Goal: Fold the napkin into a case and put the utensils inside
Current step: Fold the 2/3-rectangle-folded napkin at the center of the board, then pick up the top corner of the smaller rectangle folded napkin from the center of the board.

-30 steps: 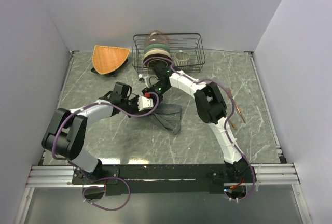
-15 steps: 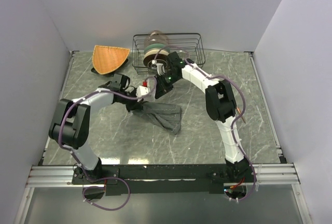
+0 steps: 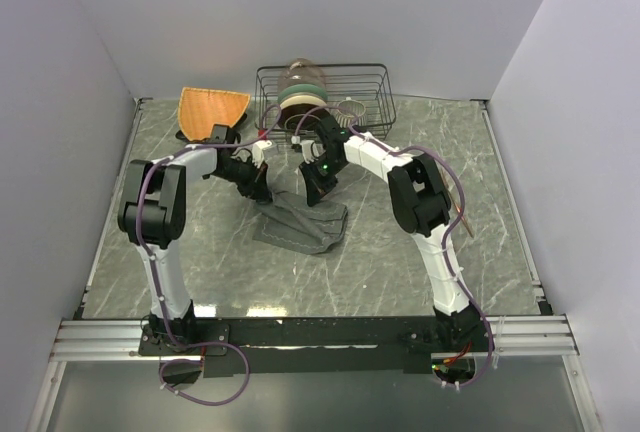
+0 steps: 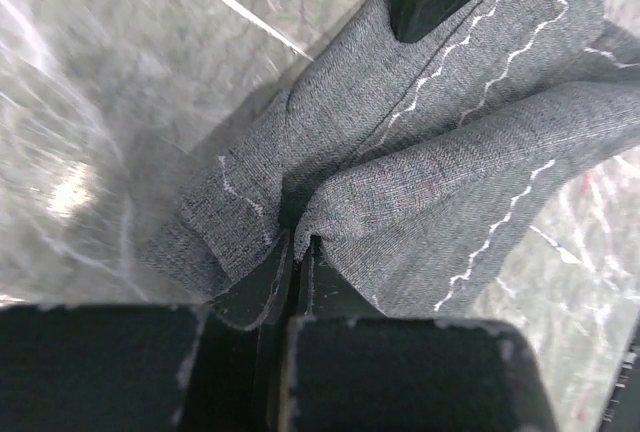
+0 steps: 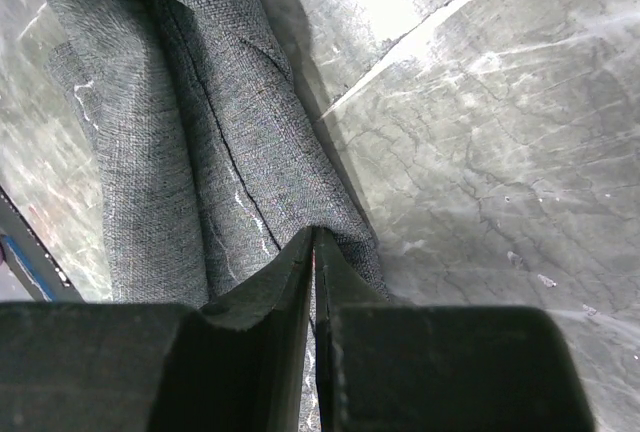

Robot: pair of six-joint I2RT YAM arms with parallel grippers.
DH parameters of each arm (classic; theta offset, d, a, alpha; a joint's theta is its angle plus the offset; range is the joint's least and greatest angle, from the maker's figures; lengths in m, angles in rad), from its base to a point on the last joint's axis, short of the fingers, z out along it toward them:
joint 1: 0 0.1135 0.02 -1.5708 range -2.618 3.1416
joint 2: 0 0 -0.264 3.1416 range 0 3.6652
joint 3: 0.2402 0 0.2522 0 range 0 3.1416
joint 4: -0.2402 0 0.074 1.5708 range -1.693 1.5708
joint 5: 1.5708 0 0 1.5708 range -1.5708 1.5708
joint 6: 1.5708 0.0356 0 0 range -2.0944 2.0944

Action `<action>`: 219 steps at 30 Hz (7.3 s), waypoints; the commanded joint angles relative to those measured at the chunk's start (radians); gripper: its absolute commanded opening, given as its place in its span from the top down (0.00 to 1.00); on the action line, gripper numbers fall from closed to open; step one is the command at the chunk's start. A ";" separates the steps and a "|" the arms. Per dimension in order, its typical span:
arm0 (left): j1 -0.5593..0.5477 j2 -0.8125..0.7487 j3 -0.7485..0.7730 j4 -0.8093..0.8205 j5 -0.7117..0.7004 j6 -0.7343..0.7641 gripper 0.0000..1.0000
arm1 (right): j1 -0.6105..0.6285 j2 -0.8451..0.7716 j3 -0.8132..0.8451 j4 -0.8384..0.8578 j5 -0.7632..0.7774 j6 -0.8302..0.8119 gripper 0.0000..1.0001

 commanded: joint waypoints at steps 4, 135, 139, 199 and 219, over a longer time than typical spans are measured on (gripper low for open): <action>-0.005 0.031 0.039 -0.080 0.045 -0.030 0.99 | 0.005 -0.018 -0.019 -0.016 0.016 -0.049 0.81; -0.195 -0.057 0.202 -0.554 -0.006 0.673 0.99 | -0.051 0.042 0.047 -0.294 -0.044 -0.421 1.00; -0.114 0.061 0.321 -0.623 0.055 0.637 0.99 | -0.050 0.043 0.050 -0.297 -0.046 -0.424 1.00; 0.032 0.435 0.616 -0.649 0.347 0.061 0.50 | 0.065 -0.110 -0.091 0.223 0.111 -0.368 0.71; 0.081 0.143 0.266 0.001 0.175 -0.267 0.34 | 0.041 -0.110 -0.085 0.260 0.059 -0.286 0.65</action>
